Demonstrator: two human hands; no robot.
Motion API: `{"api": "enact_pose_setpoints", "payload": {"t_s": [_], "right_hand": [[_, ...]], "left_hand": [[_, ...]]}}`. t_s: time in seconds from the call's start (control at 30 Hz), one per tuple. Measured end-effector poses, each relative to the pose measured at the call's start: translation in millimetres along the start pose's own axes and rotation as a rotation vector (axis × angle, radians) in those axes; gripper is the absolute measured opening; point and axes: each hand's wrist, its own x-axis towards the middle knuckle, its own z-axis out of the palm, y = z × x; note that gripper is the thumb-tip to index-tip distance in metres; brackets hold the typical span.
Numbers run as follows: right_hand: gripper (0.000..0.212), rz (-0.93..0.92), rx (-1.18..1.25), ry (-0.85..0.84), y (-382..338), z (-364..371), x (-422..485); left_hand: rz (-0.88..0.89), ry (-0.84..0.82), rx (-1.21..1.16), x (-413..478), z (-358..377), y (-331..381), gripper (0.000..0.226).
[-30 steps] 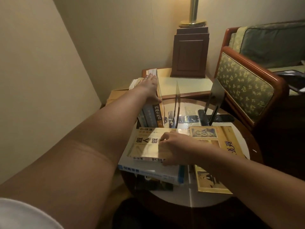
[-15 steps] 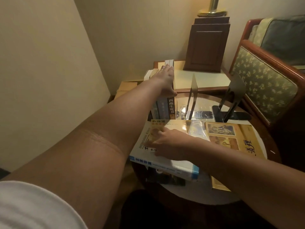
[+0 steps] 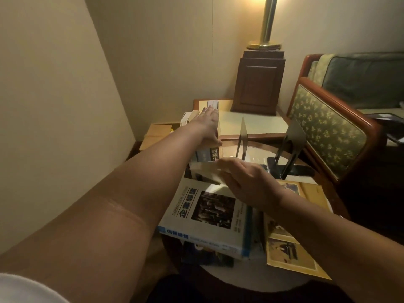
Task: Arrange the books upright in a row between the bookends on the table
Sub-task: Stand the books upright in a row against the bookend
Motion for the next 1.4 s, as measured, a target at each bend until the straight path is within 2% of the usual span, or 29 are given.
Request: {"api": "enact_pose_setpoints", "payload": {"t_s": [0.1,0.23,0.37,0.47,0.53,0.6,0.67,0.77,0.87,1.0,1.1,1.27,1.4], "right_hand": [[0.017,0.06,0.011,0.211,12,-21,-9],[0.021,0.236,-0.034,0.429,22,-37,-16],[0.019,0.499,-0.102,0.634,21,-35,-12],[0.024,0.662,-0.063,0.706,18,-35,-10],[0.024,0.727,-0.047,0.67,17,-40,-6],[0.024,0.713,-0.073,0.561,19,-53,4],[0.026,0.703,-0.124,0.355,22,-70,15],[0.041,0.822,-0.094,-0.042,29,-90,36],[0.048,0.887,-0.015,-0.184,35,-89,52],[0.036,0.795,-0.1,-0.183,38,-77,59],[0.029,0.732,-0.129,-0.109,38,-73,62],[0.044,0.692,-0.122,0.117,42,-55,75],[0.051,0.699,-0.06,0.213,47,-21,80]], "left_hand": [[-0.012,-0.041,0.002,1,-4,2,0.111],[-0.021,-0.075,-0.007,4,-8,0,0.1],[-0.013,-0.089,0.017,6,-8,0,0.111],[-0.028,-0.083,0.0,10,-7,1,0.114],[-0.036,-0.072,-0.011,12,-6,1,0.115],[-0.039,-0.066,-0.012,13,-5,0,0.117],[-0.042,-0.07,-0.009,13,-4,0,0.117],[-0.047,-0.064,-0.02,12,-4,1,0.117],[-0.046,-0.063,-0.014,11,-3,3,0.117],[-0.05,-0.048,-0.026,8,-2,4,0.116],[-0.046,-0.046,-0.035,6,-2,6,0.115],[-0.055,-0.036,-0.035,4,-4,11,0.113],[-0.037,-0.043,-0.034,4,-4,8,0.116]]}}
